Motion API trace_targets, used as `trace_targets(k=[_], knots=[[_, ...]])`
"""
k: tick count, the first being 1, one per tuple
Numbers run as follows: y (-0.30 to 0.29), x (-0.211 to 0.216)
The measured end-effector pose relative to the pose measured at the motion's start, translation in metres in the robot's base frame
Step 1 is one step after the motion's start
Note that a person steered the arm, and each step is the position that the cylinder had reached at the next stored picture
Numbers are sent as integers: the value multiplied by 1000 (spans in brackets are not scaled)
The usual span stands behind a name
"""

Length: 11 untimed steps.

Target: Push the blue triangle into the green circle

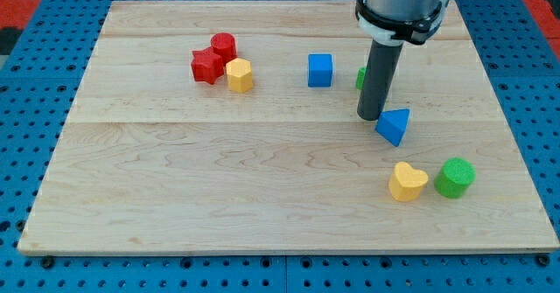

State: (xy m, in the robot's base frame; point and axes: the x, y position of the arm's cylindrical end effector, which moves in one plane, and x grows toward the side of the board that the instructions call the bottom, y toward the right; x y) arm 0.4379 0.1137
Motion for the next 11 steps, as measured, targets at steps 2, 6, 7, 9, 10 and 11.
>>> trace_targets(k=[2,6,7,9,10,11], knots=[[0,32],[11,20],[27,28],[40,32],[60,41],[62,45]])
